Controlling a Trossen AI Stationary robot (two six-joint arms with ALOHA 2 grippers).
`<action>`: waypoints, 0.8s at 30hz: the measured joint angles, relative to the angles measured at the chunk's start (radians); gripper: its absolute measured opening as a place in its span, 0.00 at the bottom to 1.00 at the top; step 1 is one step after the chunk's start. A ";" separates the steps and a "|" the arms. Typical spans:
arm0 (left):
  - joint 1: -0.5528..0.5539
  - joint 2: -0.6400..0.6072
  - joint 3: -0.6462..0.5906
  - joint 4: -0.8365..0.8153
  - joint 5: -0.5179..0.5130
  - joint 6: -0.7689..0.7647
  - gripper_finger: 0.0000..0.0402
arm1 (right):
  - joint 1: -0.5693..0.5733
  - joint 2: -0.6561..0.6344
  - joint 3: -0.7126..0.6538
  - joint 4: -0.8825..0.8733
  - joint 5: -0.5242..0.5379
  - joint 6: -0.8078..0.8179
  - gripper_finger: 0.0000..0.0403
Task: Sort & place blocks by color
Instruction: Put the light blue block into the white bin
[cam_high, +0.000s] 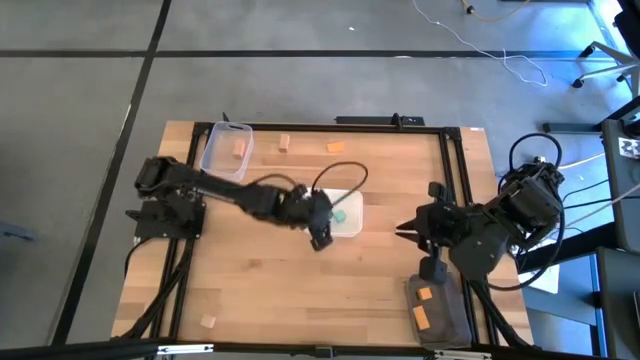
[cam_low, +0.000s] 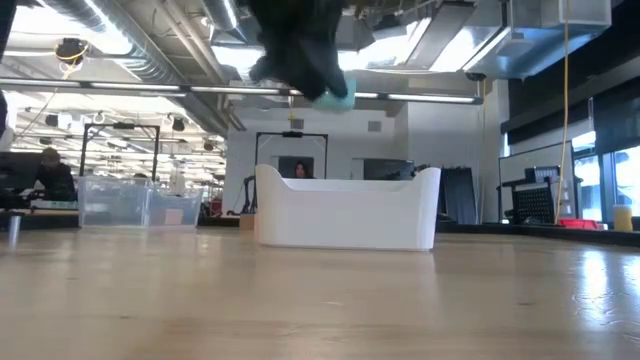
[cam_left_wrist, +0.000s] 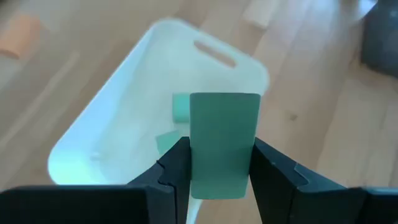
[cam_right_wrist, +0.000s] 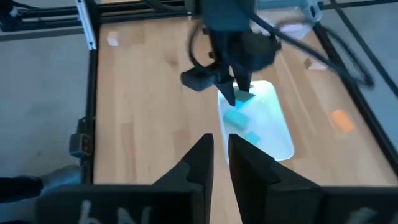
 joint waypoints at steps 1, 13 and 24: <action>0.031 0.004 0.000 -0.012 0.041 0.015 0.30 | -0.009 0.000 0.000 -0.001 0.000 -0.015 0.13; 0.232 0.122 -0.002 -0.067 0.125 0.157 0.30 | -0.088 0.000 0.000 -0.001 0.010 -0.018 0.13; 0.296 0.154 -0.002 -0.067 0.223 0.218 0.36 | -0.101 0.000 0.000 -0.001 0.034 -0.014 0.13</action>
